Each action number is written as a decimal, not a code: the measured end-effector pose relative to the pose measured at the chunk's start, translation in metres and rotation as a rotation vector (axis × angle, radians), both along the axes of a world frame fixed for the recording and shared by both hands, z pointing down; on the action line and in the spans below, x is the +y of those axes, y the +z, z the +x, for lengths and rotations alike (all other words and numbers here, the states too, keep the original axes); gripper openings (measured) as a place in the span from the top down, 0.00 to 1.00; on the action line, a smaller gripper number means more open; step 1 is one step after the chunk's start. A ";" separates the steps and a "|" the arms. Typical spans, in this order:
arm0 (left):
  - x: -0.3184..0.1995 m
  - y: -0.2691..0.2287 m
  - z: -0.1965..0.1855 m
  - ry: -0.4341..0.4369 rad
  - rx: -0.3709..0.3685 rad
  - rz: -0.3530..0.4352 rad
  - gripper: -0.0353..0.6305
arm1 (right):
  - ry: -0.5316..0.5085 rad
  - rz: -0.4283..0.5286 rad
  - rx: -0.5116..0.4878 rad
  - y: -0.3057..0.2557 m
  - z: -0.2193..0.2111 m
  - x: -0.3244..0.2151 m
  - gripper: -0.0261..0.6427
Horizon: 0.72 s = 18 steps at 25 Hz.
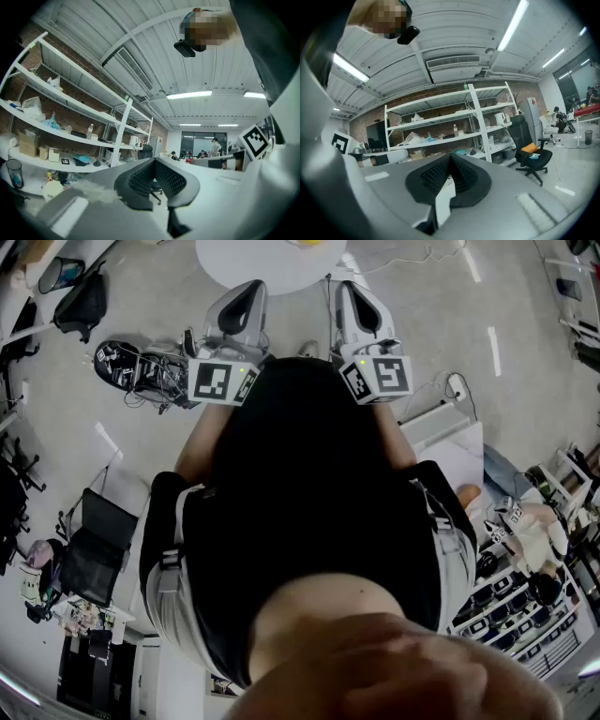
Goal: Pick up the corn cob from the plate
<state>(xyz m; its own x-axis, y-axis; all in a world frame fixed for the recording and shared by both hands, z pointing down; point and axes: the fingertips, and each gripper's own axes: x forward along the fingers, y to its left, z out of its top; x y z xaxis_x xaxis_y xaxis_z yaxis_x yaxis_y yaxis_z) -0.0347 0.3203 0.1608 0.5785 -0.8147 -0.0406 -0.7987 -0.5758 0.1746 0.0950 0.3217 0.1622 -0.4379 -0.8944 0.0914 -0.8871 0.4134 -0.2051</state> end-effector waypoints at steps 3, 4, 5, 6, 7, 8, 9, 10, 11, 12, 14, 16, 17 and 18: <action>-0.006 0.003 -0.001 -0.002 0.003 0.003 0.94 | 0.002 0.000 0.001 0.004 0.000 -0.006 0.95; -0.007 0.003 -0.001 -0.004 0.004 0.002 0.94 | 0.002 0.000 0.001 0.004 0.000 -0.007 0.95; -0.008 0.002 -0.001 -0.006 0.006 0.000 0.94 | 0.002 0.000 0.001 0.004 0.001 -0.007 0.95; -0.008 0.002 -0.001 -0.009 0.010 -0.002 0.94 | 0.002 0.001 0.001 0.003 0.001 -0.007 0.95; -0.008 0.001 -0.001 -0.011 0.013 -0.003 0.94 | 0.001 0.002 0.001 0.002 0.001 -0.007 0.95; -0.008 0.001 -0.001 -0.010 0.013 -0.003 0.94 | 0.001 0.002 0.002 0.002 0.001 -0.007 0.95; -0.008 0.002 -0.001 -0.009 0.011 -0.003 0.94 | 0.002 0.002 0.002 0.002 0.002 -0.006 0.95; -0.008 0.002 0.000 -0.008 0.010 -0.003 0.94 | 0.003 0.002 0.002 0.002 0.002 -0.006 0.95; -0.008 0.003 0.000 -0.007 0.009 -0.003 0.94 | 0.003 0.003 0.002 0.002 0.002 -0.007 0.95; -0.008 0.003 0.000 -0.007 0.009 -0.003 0.94 | 0.004 0.003 0.002 0.002 0.002 -0.007 0.95; -0.009 0.002 0.000 -0.007 0.009 -0.003 0.94 | 0.007 0.000 0.000 0.002 0.003 -0.008 0.95; -0.010 0.002 0.000 -0.006 0.010 -0.002 0.94 | 0.017 -0.005 -0.011 0.002 0.004 -0.009 0.95; -0.010 0.002 0.000 -0.006 0.012 -0.002 0.94 | 0.023 -0.006 -0.020 0.002 0.005 -0.009 0.95; -0.009 0.002 0.000 -0.005 0.013 -0.002 0.94 | 0.029 -0.007 -0.027 0.002 0.006 -0.009 0.95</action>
<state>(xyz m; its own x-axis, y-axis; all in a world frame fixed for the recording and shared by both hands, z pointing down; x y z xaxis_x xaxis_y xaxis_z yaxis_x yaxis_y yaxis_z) -0.0348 0.3110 0.1630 0.5740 -0.8175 -0.0467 -0.7991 -0.5717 0.1860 0.1012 0.3125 0.1640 -0.4146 -0.9059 0.0862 -0.8928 0.3865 -0.2315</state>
